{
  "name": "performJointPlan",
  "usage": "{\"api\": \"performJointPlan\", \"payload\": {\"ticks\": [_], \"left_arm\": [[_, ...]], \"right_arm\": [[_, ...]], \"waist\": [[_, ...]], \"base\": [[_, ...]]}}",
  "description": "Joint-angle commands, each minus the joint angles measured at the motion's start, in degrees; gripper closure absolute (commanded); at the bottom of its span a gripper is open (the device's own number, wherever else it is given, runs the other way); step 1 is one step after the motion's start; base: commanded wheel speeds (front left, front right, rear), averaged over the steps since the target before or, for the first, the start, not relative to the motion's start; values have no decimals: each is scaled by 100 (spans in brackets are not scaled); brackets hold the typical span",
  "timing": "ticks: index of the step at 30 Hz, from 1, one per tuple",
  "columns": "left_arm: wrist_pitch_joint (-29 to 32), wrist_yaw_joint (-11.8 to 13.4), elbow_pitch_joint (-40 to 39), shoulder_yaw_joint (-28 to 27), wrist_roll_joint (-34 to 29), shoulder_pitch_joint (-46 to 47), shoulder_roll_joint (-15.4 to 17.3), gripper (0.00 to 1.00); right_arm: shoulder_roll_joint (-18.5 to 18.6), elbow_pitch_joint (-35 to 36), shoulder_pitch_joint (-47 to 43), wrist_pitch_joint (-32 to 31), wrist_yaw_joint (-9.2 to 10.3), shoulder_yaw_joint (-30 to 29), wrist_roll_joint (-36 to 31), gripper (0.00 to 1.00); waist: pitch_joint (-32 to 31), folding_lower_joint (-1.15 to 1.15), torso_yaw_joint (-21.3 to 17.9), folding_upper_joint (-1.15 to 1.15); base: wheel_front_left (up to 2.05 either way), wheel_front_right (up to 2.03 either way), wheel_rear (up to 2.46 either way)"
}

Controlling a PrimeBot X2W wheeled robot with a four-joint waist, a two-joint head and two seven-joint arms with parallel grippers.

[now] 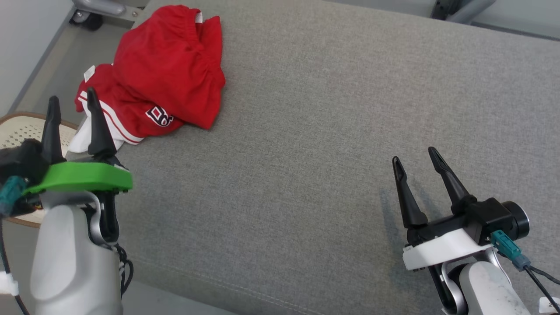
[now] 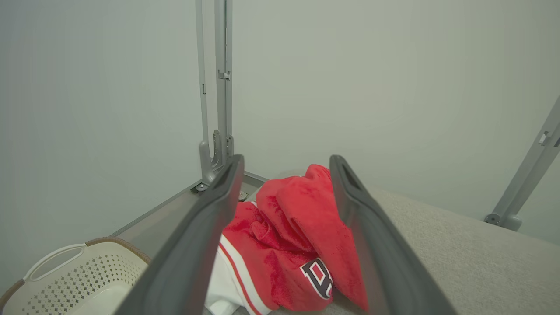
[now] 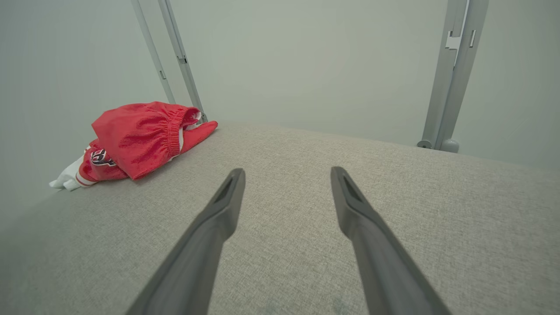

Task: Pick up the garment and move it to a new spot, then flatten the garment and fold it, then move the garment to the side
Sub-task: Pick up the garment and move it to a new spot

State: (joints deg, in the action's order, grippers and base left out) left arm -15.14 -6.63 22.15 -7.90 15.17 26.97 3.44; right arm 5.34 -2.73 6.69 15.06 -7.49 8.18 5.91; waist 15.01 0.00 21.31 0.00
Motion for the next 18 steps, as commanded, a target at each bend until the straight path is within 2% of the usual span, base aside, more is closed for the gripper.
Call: {"api": "performJointPlan", "payload": {"ticks": [1,5,10,15,18], "left_arm": [[3,-38,224,-62,197,268,29,0],[64,-86,1277,-8,735,1203,339,0],[573,-88,2045,481,1375,2213,922,0],[1480,-89,2824,887,1704,3087,1332,0],[1981,-90,3252,1027,1827,3539,1463,0]], "right_arm": [[47,27,90,23,0,-13,-54,0],[97,85,215,23,0,-86,-66,0],[191,180,324,23,0,-197,-71,0],[248,236,470,23,0,-201,-87,0],[270,259,583,23,0,-126,-85,0]], "waist": [[493,0,-197,0],[788,0,-325,0],[1124,0,-443,0],[1401,0,-563,0],[1541,0,-652,0]], "base": [[0,0,0],[0,0,0],[0,0,0],[0,0,0],[0,0,0]]}}
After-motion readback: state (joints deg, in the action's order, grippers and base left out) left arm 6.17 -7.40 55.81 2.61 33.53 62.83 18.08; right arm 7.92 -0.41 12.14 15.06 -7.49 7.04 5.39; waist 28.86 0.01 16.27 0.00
